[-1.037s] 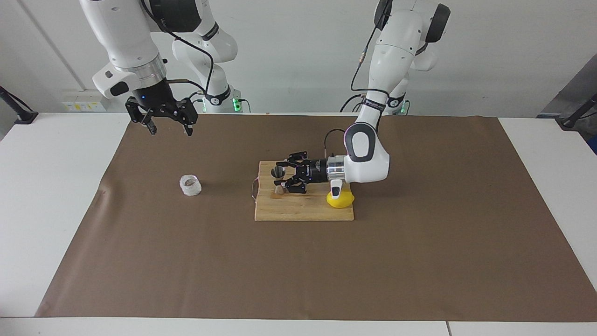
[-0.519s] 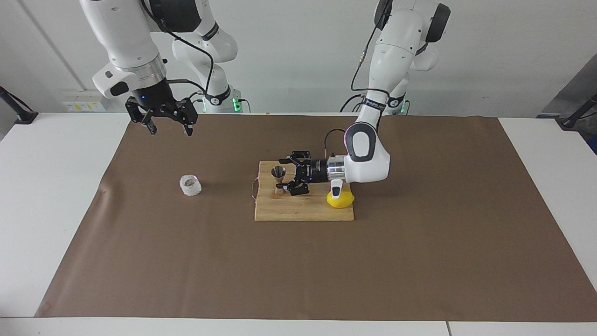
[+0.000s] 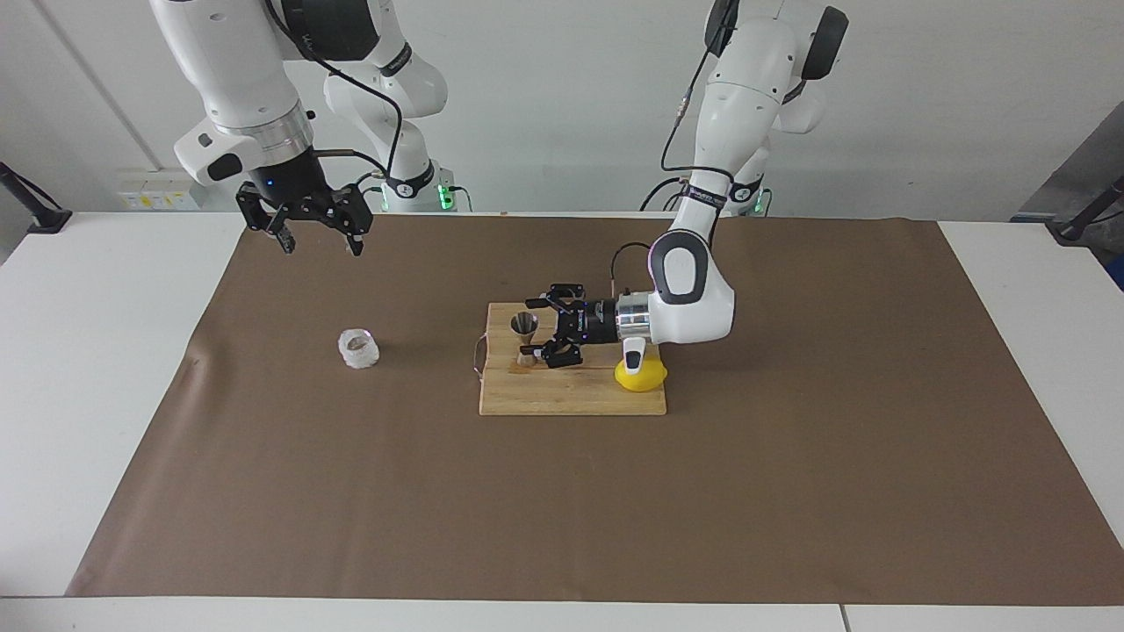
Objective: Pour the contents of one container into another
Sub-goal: 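Retract the left gripper while the right gripper moves toward the white cup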
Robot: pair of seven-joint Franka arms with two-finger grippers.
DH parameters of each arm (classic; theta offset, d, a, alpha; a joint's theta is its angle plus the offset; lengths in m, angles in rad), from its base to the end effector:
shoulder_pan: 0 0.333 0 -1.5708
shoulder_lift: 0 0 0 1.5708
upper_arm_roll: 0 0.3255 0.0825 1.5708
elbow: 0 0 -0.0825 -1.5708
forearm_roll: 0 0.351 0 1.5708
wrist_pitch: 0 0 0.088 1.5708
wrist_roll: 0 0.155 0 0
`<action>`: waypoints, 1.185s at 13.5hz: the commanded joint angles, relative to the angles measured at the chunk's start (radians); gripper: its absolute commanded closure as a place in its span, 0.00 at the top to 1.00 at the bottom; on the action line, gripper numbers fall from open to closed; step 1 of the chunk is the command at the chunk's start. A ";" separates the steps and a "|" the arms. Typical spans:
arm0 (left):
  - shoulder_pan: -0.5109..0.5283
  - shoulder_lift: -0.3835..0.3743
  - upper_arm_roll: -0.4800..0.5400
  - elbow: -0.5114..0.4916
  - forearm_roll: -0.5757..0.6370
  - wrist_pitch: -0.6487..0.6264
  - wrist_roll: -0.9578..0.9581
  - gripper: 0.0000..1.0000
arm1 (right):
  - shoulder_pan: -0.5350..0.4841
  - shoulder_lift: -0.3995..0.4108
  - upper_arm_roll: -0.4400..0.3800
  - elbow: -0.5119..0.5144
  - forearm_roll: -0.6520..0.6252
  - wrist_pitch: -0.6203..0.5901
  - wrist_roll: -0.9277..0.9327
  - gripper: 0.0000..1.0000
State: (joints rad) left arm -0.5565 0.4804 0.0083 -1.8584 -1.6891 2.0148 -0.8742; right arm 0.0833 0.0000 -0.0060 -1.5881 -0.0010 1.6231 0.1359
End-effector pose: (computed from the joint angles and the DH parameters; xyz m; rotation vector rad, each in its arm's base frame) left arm 0.4988 -0.4241 0.3059 1.4680 1.3355 -1.2197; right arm 0.5267 0.0406 0.5831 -3.1370 0.0919 -0.0548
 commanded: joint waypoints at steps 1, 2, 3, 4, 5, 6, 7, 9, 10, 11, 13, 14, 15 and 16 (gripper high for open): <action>0.012 -0.022 0.004 0.001 0.025 0.012 0.011 1.00 | -0.011 0.005 0.008 0.013 0.026 -0.020 -0.005 1.00; 0.024 -0.023 0.004 0.011 0.067 0.016 0.011 1.00 | -0.011 0.005 0.006 0.013 0.026 -0.019 -0.005 1.00; 0.032 -0.026 0.005 0.019 0.095 0.012 0.011 1.00 | -0.011 0.005 0.006 0.013 0.026 -0.019 -0.005 1.00; 0.033 -0.034 0.009 0.022 0.109 0.010 0.009 1.00 | -0.013 0.005 0.008 0.013 0.026 -0.019 -0.005 1.00; 0.044 -0.043 0.009 0.027 0.139 0.010 0.009 1.00 | -0.013 0.005 0.008 0.014 0.026 -0.019 -0.005 1.00; 0.059 -0.051 0.009 0.033 0.179 0.010 0.009 1.00 | -0.011 0.005 0.008 0.013 0.026 -0.019 -0.005 1.00; 0.066 -0.058 0.009 0.042 0.213 0.010 0.009 1.00 | -0.013 0.005 0.006 0.013 0.026 -0.019 -0.005 1.00; 0.079 -0.071 0.010 0.083 0.328 0.019 0.008 1.00 | -0.017 0.005 0.006 0.013 0.026 -0.020 -0.007 1.00; 0.098 -0.081 0.010 0.096 0.382 0.021 0.008 1.00 | -0.019 0.005 0.008 0.013 0.026 -0.020 -0.006 1.00; 0.107 -0.094 0.010 0.103 0.420 0.022 0.008 1.00 | -0.019 0.005 0.006 0.013 0.026 -0.022 -0.005 1.00; 0.107 -0.117 0.047 0.120 0.507 0.022 0.009 1.00 | -0.022 0.005 0.006 0.011 0.026 -0.020 -0.007 1.00; 0.107 -0.126 0.064 0.126 0.557 0.028 0.011 1.00 | -0.022 0.000 0.006 -0.004 0.026 -0.012 -0.010 1.00; 0.109 -0.141 0.065 0.127 0.604 0.051 0.011 1.00 | -0.024 -0.009 0.008 -0.025 0.026 -0.006 -0.027 1.00; 0.116 -0.154 0.065 0.130 0.658 0.091 0.014 1.00 | -0.024 -0.023 0.008 -0.051 0.026 -0.005 -0.082 1.00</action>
State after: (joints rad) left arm -0.4484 0.3610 0.0757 -1.7212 -1.1154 2.0482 -0.8663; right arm 0.0785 -0.0001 -0.0065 -1.5974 -0.0010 1.6230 0.1219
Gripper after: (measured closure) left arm 0.000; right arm 0.000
